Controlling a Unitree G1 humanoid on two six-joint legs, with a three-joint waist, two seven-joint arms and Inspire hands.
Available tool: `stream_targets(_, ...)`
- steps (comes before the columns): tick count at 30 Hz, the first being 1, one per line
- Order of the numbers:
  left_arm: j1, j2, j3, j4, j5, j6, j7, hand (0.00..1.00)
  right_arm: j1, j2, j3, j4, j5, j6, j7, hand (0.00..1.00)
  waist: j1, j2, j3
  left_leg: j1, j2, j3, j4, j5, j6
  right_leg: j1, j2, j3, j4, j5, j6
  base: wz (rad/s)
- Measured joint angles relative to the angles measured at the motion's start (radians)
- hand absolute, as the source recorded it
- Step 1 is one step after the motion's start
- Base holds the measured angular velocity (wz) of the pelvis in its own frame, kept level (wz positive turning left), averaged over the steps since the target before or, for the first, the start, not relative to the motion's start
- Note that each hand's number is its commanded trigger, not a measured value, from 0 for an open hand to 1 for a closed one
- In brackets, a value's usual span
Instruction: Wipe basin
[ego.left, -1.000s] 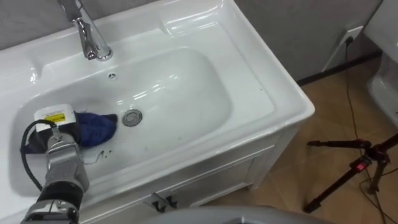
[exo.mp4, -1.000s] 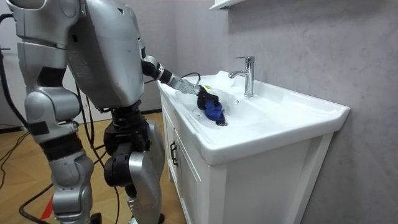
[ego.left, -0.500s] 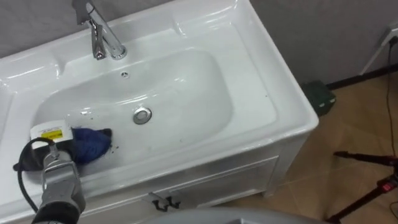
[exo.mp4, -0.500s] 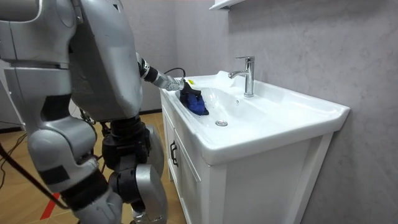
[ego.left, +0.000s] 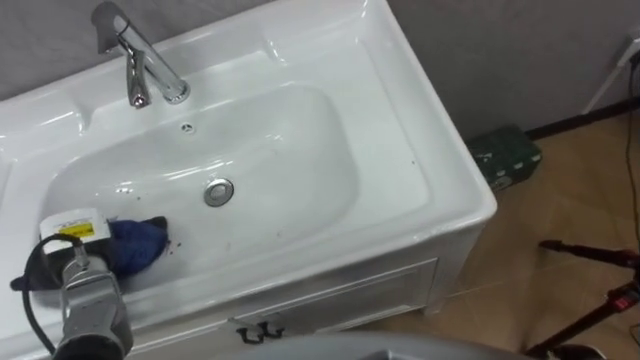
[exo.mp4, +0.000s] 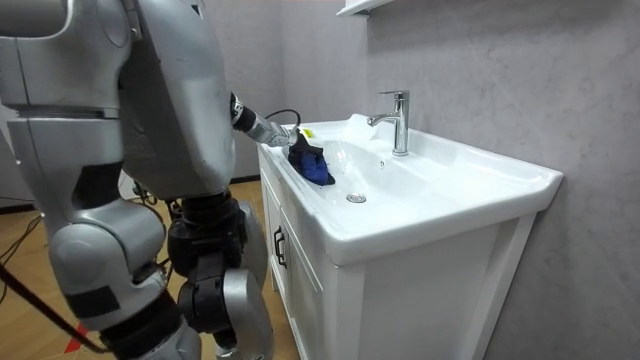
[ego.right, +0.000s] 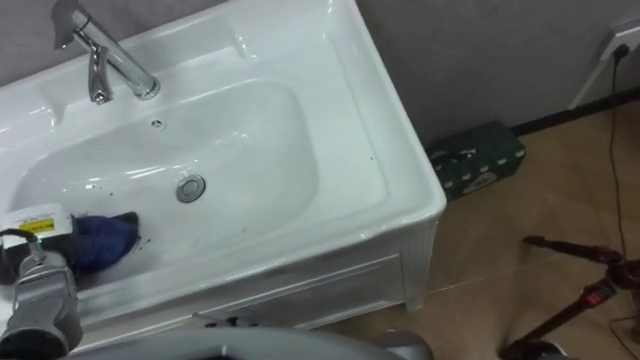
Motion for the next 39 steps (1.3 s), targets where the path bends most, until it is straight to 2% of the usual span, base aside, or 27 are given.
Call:
stream_targets(4, -0.001, 0.005, -0.031, -0.007, 0.032, 0.001, 0.0, 1.0, -0.003, 0.0, 0.0, 0.003, 0.017, -0.034, -0.012, 0.0, -0.018, -0.002, 0.0049, -0.017, -0.008, 0.006, 0.007, 0.0, 0.0, -0.019, -0.012, -0.001, -0.003, -0.005, 0.005, -0.05)
stream_targets(7, -0.002, 0.02, -0.097, -0.018, 0.048, -0.004, 0.0, 1.0, 0.0, -0.001, 0.02, 0.031, 0.028, -0.043, -0.014, 0.0, -0.028, -0.006, 0.0087, -0.018, -0.018, 0.008, 0.01, 0.004, 0.006, -0.033, -0.025, -0.004, 0.003, -0.01, 0.007, -0.02)
stream_targets(12, -0.001, 0.042, -0.149, -0.026, 0.048, -0.013, 0.001, 1.0, -0.006, 0.002, 0.057, 0.065, 0.062, -0.054, -0.009, 0.0, -0.047, -0.011, 0.0124, -0.033, -0.026, 0.003, 0.026, 0.004, 0.008, -0.047, -0.038, -0.002, 0.017, -0.008, 0.013, -0.01)
stream_targets(16, -0.002, 0.041, -0.186, -0.036, 0.048, -0.001, 0.001, 1.0, -0.025, 0.003, 0.063, 0.088, 0.098, -0.057, -0.01, 0.0, -0.054, -0.011, 0.0171, -0.036, -0.033, 0.014, 0.027, 0.008, 0.014, -0.052, -0.047, -0.001, 0.024, -0.006, 0.018, 0.04)
stream_targets(19, 0.002, 0.039, -0.215, -0.07, 0.047, 0.013, -0.003, 1.0, -0.045, 0.006, 0.1, 0.104, 0.111, -0.058, -0.016, 0.0, -0.068, -0.011, 0.0228, -0.051, -0.035, 0.049, 0.037, 0.008, 0.016, -0.067, -0.057, 0.0, 0.035, -0.008, 0.023, 0.06)
stream_targets(22, 0.013, 0.034, -0.23, -0.094, 0.046, 0.018, -0.007, 1.0, -0.048, 0.012, 0.124, 0.107, 0.116, -0.058, -0.016, 0.0, -0.075, -0.014, 0.0257, -0.051, -0.036, 0.057, 0.033, 0.007, 0.017, -0.063, -0.057, -0.002, 0.032, -0.008, 0.023, 0.0)
stream_targets(24, 0.001, 0.008, -0.243, -0.115, 0.046, 0.02, -0.011, 1.0, -0.048, 0.012, 0.151, 0.114, 0.118, -0.058, -0.016, 0.0, -0.076, -0.016, 0.027, -0.05, -0.038, 0.056, 0.022, 0.007, 0.017, -0.067, -0.057, -0.001, 0.032, -0.009, 0.026, 0.04)
stream_targets(28, -0.029, -0.038, -0.25, -0.17, 0.032, 0.02, -0.027, 1.0, -0.051, 0.023, 0.176, 0.115, 0.127, -0.06, -0.016, 0.0, -0.091, -0.032, 0.0375, -0.05, -0.038, 0.056, 0.025, 0.006, 0.018, -0.069, -0.057, -0.003, 0.03, -0.01, 0.027, 0.03)
stream_targets(31, -0.046, -0.101, -0.286, -0.281, -0.014, 0.016, -0.078, 1.0, -0.057, 0.032, 0.21, 0.114, 0.142, -0.057, -0.006, 0.0, -0.108, -0.042, 0.044, -0.052, -0.038, 0.057, 0.023, 0.004, 0.022, -0.066, -0.056, -0.003, 0.023, -0.008, 0.03, -0.01)
stream_targets(34, -0.071, -0.135, -0.338, -0.362, -0.053, -0.01, -0.128, 1.0, -0.059, 0.044, 0.231, 0.116, 0.142, -0.056, 0.004, 0.0, -0.123, -0.045, 0.0456, -0.058, -0.037, 0.059, 0.031, 0.0, 0.027, -0.065, -0.055, -0.009, 0.015, -0.004, 0.035, 0.09)
stream_targets(36, -0.105, -0.172, -0.374, -0.406, -0.073, -0.031, -0.172, 1.0, -0.059, 0.054, 0.26, 0.116, 0.143, -0.058, 0.02, 0.0, -0.123, -0.045, 0.0456, -0.056, -0.038, 0.06, 0.032, -0.005, 0.036, -0.063, -0.055, -0.009, 0.013, -0.002, 0.039, -0.02)
stream_targets(38, -0.122, -0.193, -0.393, -0.427, -0.074, -0.033, -0.199, 1.0, -0.059, 0.061, 0.274, 0.117, 0.141, -0.056, 0.024, 0.0, -0.123, -0.045, 0.0455, -0.057, -0.039, 0.06, 0.033, -0.008, 0.04, -0.063, -0.056, -0.007, 0.012, 0.0, 0.043, -0.02)
stream_targets(39, -0.129, -0.194, -0.406, -0.441, -0.078, -0.034, -0.213, 1.0, -0.059, 0.065, 0.29, 0.118, 0.142, -0.056, 0.025, 0.0, -0.124, -0.046, 0.0454, -0.058, -0.039, 0.06, 0.034, -0.01, 0.043, -0.062, -0.057, -0.008, 0.01, 0.001, 0.045, 0.0)
